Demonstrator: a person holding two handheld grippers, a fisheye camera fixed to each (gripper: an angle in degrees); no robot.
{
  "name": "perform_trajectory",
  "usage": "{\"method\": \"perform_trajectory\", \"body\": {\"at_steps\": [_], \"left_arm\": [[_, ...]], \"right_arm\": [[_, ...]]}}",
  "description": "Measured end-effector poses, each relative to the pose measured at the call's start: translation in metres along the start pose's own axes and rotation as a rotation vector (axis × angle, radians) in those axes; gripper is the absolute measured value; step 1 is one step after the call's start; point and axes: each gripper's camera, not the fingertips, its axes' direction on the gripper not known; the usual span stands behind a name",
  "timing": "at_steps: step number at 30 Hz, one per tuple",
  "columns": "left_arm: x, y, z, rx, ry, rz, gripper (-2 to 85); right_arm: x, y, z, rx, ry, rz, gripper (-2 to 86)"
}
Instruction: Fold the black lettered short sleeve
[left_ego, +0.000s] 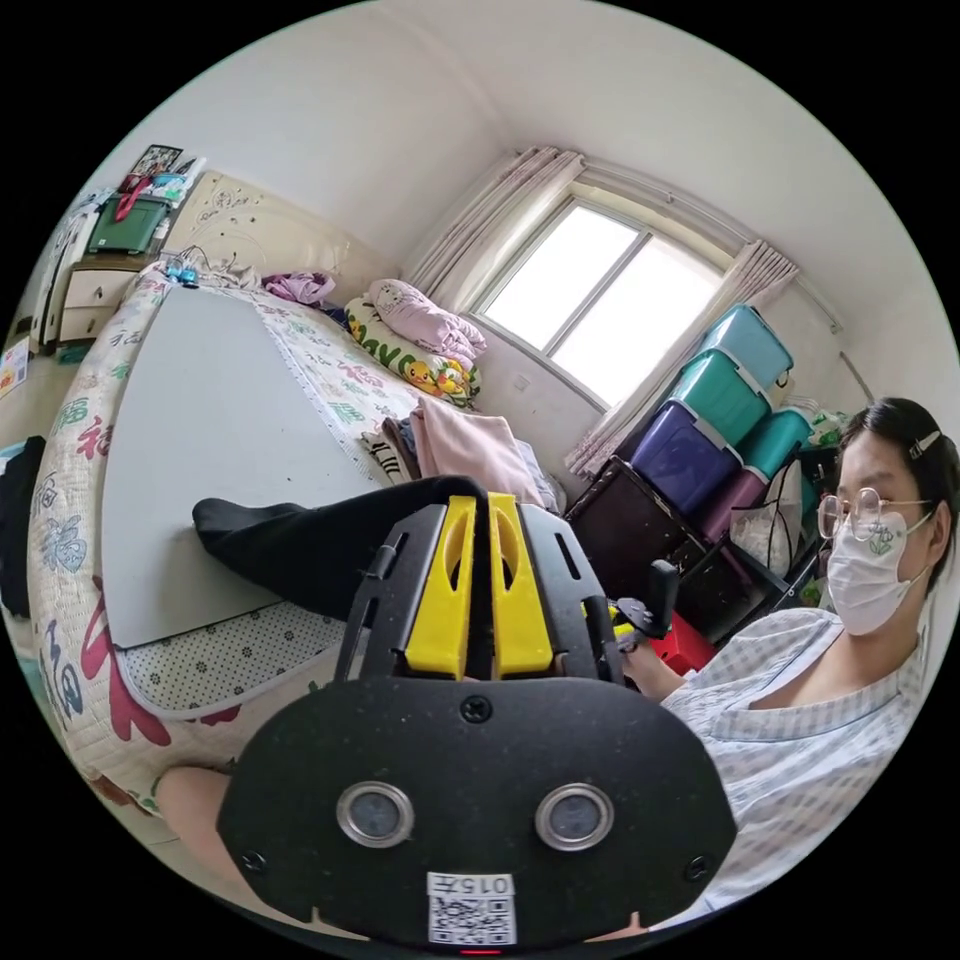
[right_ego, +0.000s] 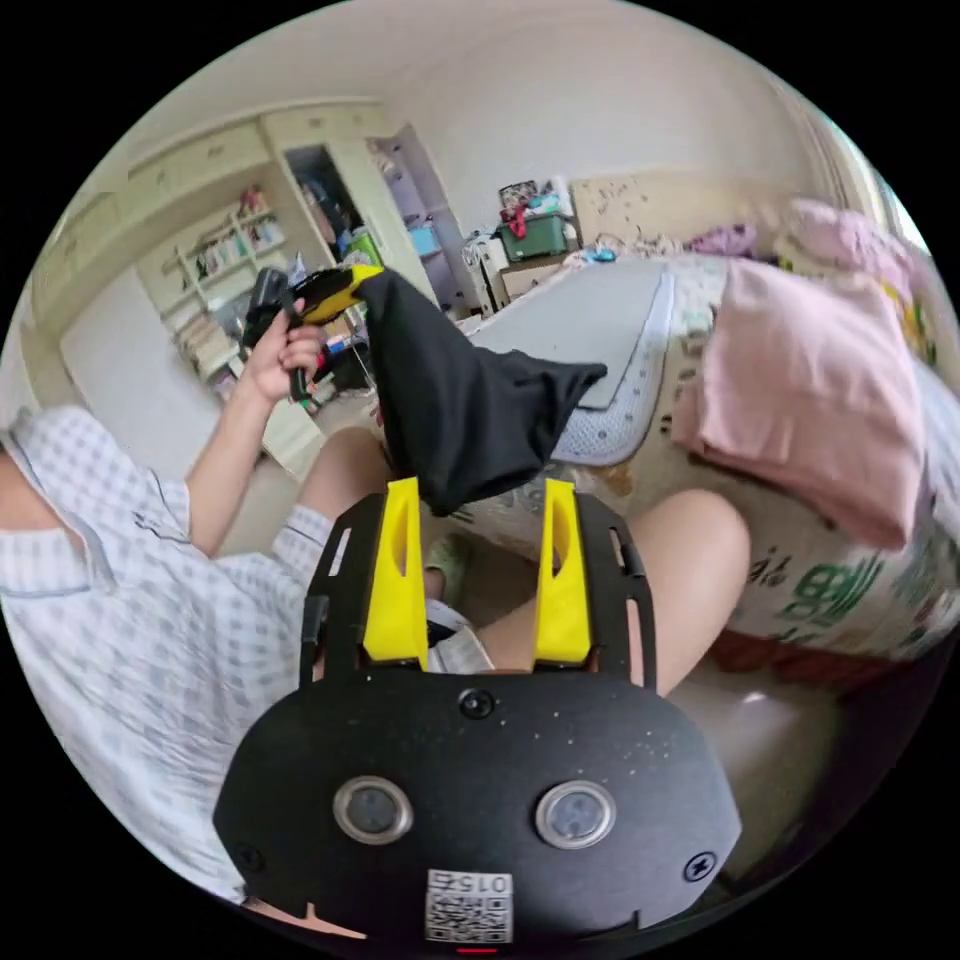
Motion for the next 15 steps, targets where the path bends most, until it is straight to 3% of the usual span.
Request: {"method": "perform_trajectory", "body": {"at_steps": [4,7,10,15], "left_arm": [[0.001,0.003,0.02,0.001,0.037,0.022,0.0],[-0.004,0.006,0.029,0.003,0.056,0.005,0.0],[-0.008,0.011,0.027,0.011,0.072,0.003,0.0],[-0.019,0.028,0.009,0.01,0.041,0.014,0.0]], "right_arm": [[-0.106,-0.021,0.062,0.008,0.126,-0.145,22.5],[-0.138,-0.032,0.118,-0.055,0.189,-0.14,23.6],[-0.168,-0.041,0.182,-0.077,0.331,-0.149,18.4],[-0.191,-0.057,0.212,-0.082,0.425,-0.224,6.9]]}}
